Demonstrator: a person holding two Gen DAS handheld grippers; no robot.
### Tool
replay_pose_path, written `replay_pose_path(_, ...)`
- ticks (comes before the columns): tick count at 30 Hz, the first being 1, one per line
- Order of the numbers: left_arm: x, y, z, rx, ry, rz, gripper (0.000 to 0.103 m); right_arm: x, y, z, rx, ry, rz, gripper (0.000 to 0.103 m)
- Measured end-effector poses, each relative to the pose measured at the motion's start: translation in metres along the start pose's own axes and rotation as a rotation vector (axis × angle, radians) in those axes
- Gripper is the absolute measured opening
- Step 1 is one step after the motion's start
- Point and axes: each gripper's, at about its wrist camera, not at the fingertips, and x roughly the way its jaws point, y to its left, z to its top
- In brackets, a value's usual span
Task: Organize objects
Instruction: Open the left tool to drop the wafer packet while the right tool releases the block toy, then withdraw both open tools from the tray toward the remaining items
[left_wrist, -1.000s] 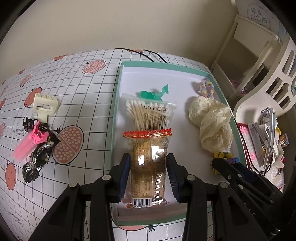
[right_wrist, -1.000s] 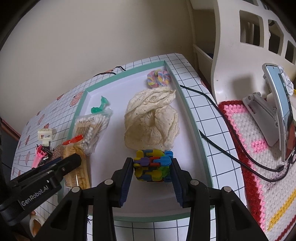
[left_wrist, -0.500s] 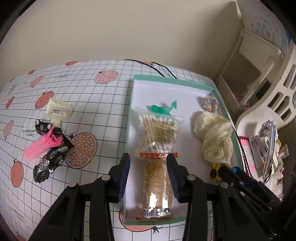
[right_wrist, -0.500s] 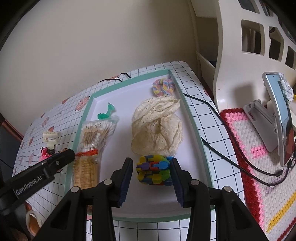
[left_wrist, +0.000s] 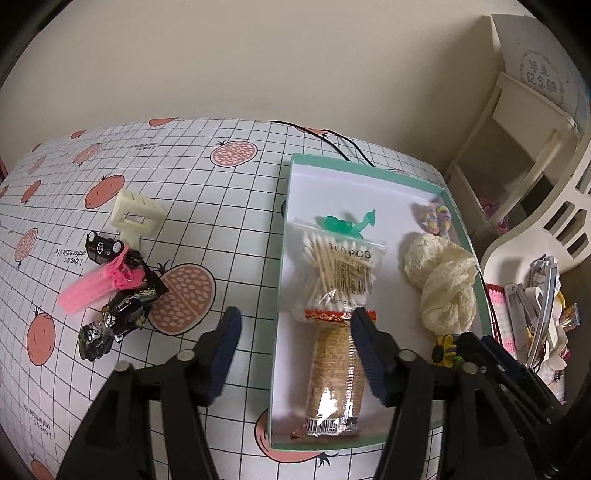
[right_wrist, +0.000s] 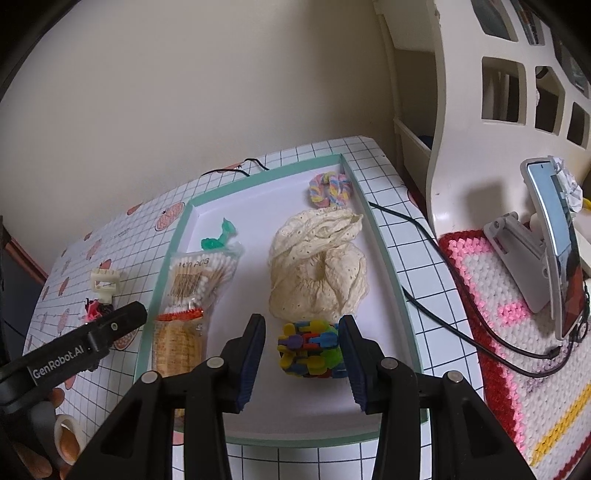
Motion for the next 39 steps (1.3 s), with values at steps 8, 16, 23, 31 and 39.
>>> replay_pose_path(8,0.003,0.006,0.000,-0.015,0.002,0.023,0.079,-0.002,0.000,0.000,-0.005,-0.013,0.002,0.055)
replay_pose_path(16,0.003,0.016,0.001,-0.045,-0.018,0.059,0.096,-0.001,0.001,0.000,-0.016,-0.019,0.001,0.069)
replay_pose_path(23,0.002,0.025,0.000,-0.071,-0.031,0.086,0.098,0.000,0.003,0.000,-0.017,-0.020,0.005,0.082)
replay_pose_path(31,0.001,0.030,0.001,-0.074,-0.038,0.100,0.099,-0.002,0.004,0.000,-0.025,-0.027,0.003,0.098)
replay_pose_path(39,-0.001,0.038,0.002,-0.086,-0.035,0.107,0.103,0.000,0.006,-0.001,-0.037,-0.026,0.002,0.103)
